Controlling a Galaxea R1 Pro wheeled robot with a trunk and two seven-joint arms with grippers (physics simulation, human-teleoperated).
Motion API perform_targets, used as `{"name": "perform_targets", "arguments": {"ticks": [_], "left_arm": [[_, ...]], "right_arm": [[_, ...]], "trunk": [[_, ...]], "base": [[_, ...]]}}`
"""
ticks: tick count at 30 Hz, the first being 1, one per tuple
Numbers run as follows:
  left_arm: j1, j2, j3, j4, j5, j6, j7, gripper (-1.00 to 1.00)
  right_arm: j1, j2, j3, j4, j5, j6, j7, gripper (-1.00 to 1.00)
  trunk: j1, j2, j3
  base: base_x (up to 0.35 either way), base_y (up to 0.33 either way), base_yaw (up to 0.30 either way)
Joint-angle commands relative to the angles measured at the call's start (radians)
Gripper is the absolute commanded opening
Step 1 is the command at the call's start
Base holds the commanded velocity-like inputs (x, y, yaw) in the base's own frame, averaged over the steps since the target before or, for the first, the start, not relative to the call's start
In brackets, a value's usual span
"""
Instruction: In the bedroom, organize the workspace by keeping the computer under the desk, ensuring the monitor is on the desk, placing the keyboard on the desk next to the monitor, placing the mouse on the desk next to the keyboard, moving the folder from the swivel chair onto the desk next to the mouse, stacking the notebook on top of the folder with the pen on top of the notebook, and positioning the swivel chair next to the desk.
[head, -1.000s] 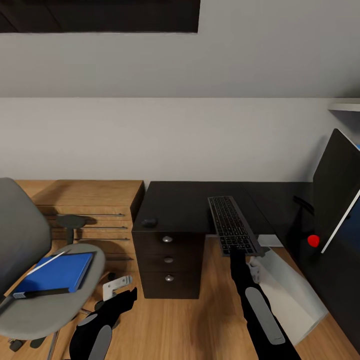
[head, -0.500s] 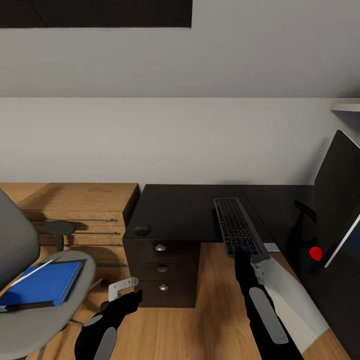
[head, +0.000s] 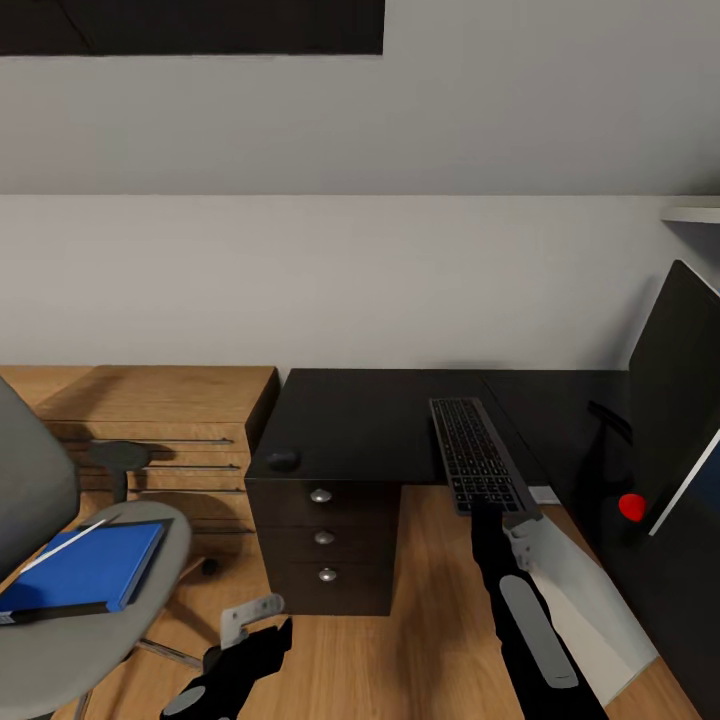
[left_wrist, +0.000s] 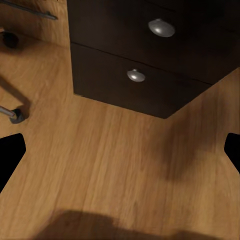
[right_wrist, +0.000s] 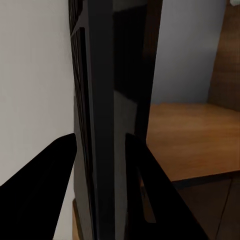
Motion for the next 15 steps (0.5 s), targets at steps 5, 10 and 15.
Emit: {"name": "perform_targets", "arguments": {"ticks": [5, 10, 15], "left_arm": [[0.012, 0.003, -0.002, -0.004, 0.009, -0.024, 0.01, 1.0], [0.014, 0.003, -0.004, -0.004, 0.009, -0.027, 0.01, 1.0], [0.014, 0.003, -0.003, -0.004, 0.009, -0.026, 0.01, 1.0]], "right_arm": [[0.0, 0.0, 0.0, 0.0, -0.007, -0.004, -0.004, -1.0], [0.0, 0.001, 0.0, 0.0, -0.007, -0.004, -0.004, -1.0], [0.0, 0.001, 0.0, 0.0, -0.007, -0.004, -0.005, -1.0]], "trunk": [[0.0, 0.0, -0.001], [0.0, 0.0, -0.001], [0.0, 0.0, -0.001]], "base": [[0.0, 0.0, 0.0], [0.083, -0.02, 0.0], [0.113, -0.026, 0.0]]}}
